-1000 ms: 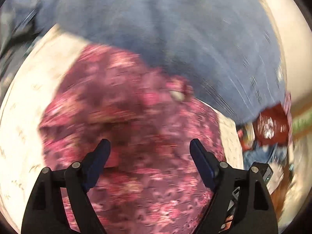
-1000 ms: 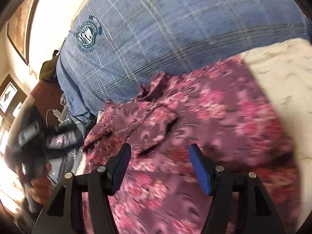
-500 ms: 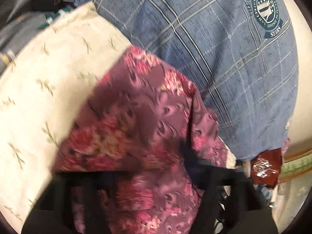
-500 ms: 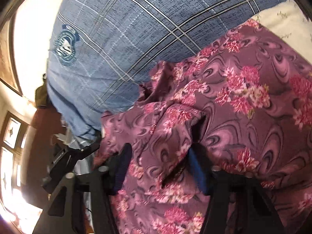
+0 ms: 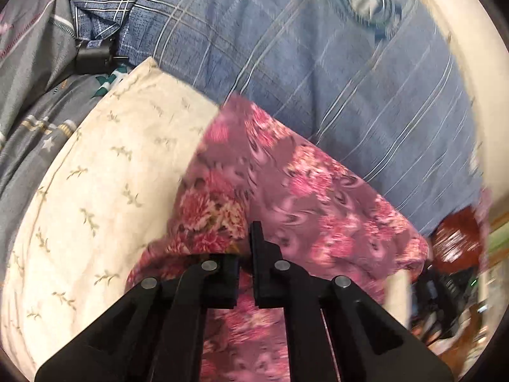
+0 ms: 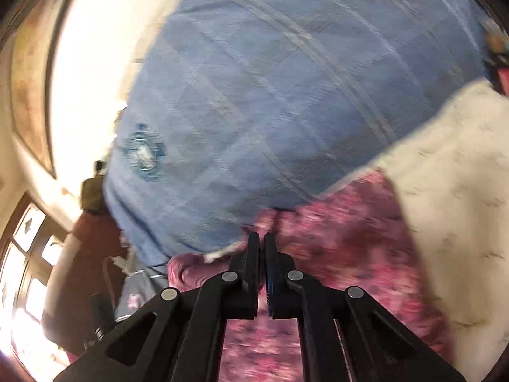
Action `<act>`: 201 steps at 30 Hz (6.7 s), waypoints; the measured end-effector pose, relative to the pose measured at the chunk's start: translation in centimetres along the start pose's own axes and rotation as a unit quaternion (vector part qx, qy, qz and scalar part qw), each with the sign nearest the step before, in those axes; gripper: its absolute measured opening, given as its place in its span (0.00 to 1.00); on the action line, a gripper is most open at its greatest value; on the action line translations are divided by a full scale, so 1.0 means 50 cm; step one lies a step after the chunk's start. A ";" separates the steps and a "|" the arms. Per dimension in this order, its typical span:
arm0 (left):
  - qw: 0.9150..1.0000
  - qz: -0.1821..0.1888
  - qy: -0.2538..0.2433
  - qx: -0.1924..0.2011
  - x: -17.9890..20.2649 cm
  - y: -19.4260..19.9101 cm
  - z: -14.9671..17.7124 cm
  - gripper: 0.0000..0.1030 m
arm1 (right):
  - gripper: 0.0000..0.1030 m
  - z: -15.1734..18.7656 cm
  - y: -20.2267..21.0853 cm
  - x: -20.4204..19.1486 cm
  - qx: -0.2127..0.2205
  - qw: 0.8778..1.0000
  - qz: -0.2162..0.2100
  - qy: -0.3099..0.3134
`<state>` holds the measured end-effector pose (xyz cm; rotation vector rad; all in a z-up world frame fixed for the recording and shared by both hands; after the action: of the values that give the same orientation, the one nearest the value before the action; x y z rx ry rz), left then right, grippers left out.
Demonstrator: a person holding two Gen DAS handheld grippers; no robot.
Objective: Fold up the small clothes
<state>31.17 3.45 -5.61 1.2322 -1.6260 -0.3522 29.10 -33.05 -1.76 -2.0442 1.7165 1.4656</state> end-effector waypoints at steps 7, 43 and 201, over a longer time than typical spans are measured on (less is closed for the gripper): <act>0.998 0.014 0.039 -0.054 -0.026 -0.066 0.023 0.04 | 0.15 0.061 0.023 0.075 -0.024 1.000 -0.009 -0.018; 0.996 -0.022 0.060 -0.055 -0.056 -0.070 0.014 0.08 | 0.10 0.026 0.021 0.072 -0.011 0.994 0.062 0.086; 0.986 0.138 0.063 -0.074 -0.073 -0.031 -0.139 0.03 | 0.07 -0.021 0.010 0.113 -0.083 0.994 -0.060 -0.035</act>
<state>37.66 8.11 -5.66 0.8871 -1.6045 -0.2110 28.79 -37.87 -4.91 -2.1064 1.4648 1.6703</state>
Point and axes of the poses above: each gripper's, at about its wrist camera, not at the fingertips, and y roughly against the way its jaws point, x to its right, z to its underside, the point moved 5 cm from there along -y, roughly the way its jaws point, and after that the axes turned 5 degrees about z, right-handed, at the moved point
